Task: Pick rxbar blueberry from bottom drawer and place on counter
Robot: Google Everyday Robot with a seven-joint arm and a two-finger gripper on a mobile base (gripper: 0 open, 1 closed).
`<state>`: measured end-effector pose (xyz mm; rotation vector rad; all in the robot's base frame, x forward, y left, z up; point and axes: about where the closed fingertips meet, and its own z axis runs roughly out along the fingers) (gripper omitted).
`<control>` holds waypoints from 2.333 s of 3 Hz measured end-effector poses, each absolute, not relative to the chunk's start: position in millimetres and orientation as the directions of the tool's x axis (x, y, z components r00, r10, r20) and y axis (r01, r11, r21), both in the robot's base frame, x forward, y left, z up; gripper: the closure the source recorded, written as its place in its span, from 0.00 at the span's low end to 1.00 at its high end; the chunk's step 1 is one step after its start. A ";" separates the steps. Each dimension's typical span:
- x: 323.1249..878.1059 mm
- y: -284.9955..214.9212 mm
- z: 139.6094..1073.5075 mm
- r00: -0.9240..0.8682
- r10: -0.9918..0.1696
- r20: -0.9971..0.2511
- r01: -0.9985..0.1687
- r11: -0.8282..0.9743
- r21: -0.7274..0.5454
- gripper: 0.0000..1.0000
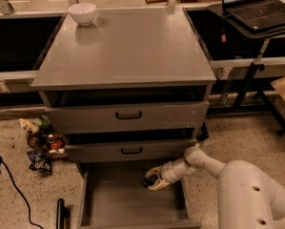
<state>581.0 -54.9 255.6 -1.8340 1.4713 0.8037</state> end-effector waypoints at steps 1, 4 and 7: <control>573.5 -58.3 307.4 0.231 -0.582 -0.780 -0.973 -0.127 -0.193 1.00; 515.6 -59.1 413.2 0.320 -0.591 -0.741 -0.944 -0.134 -0.301 1.00; 514.9 -19.2 613.6 0.655 -0.540 -0.528 -0.750 -0.379 -0.542 1.00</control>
Offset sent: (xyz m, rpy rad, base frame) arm -0.0966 0.0043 0.1633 -0.0365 -0.1968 -0.0481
